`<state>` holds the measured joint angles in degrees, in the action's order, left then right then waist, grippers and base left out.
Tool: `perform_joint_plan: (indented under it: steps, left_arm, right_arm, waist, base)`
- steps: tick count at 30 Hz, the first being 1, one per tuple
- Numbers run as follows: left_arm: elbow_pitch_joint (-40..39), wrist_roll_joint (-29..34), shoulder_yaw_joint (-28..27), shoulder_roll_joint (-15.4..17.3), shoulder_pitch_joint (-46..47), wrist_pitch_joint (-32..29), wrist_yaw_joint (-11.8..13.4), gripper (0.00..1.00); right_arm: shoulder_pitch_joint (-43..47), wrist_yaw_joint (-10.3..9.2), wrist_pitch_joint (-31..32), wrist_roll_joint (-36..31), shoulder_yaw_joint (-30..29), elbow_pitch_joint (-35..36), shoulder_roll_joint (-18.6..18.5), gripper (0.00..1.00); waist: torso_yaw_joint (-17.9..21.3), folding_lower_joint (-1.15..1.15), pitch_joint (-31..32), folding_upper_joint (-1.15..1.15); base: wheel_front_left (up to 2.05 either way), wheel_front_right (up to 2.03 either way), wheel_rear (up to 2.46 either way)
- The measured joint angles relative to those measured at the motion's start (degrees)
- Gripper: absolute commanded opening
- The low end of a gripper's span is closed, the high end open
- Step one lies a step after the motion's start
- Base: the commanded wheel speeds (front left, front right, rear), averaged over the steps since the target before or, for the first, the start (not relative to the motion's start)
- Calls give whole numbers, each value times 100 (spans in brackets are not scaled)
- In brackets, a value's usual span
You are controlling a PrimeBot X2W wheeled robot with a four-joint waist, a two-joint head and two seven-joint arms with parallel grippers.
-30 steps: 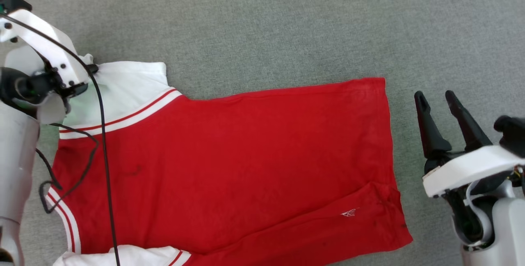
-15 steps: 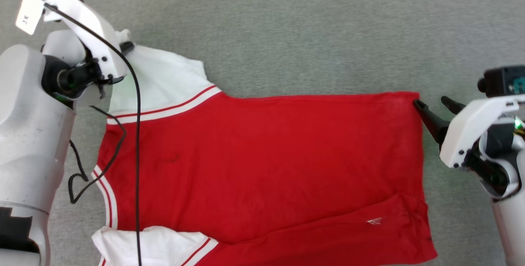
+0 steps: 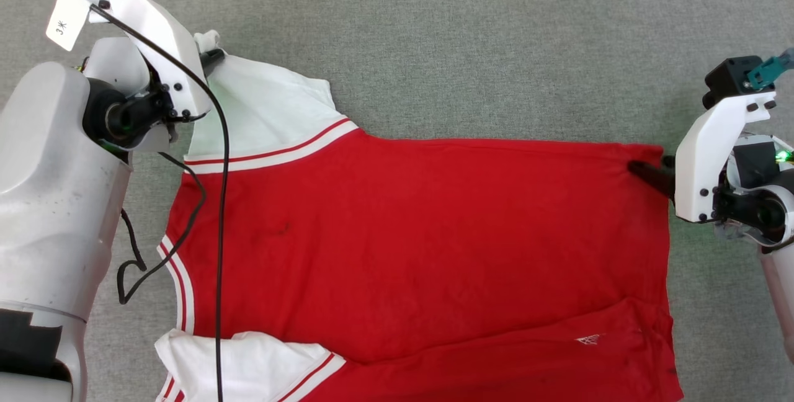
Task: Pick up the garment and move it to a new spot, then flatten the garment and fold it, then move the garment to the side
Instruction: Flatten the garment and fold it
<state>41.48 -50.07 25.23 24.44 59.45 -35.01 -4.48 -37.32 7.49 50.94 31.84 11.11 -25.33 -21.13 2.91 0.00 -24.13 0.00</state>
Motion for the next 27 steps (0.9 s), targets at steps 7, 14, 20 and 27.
perform_joint_plan:
  steps: [7, 14, 20, 27]
  left_arm:
    - [-2, 35, 12, -24, -81, 376, -66, 0]
    - [-181, -115, -164, -7, -476, 912, -116, 0]
    - [-840, -267, -400, 165, -1641, 1508, -30, 0]
    - [-1856, -396, -519, 288, -3186, 1836, 344, 0]
  right_arm:
    - [-68, 2, -40, 38, -14, -2, 4, 0]
    - [70, 2, -566, 10, -441, 368, -4, 0]
    - [960, 2, -921, -210, -842, 850, 54, 0]
    - [1972, 2, -1177, -266, -1048, 1204, 267, 0]
  waist:
    - [-63, 0, 165, 0]
    - [-164, 0, 548, 0]
    - [-280, 0, 1079, 0]
    - [-360, 0, 1598, 0]
  base:
    - [0, 0, 0]
    - [0, 0, 0]
    - [0, 0, 0]
    - [0, 0, 0]
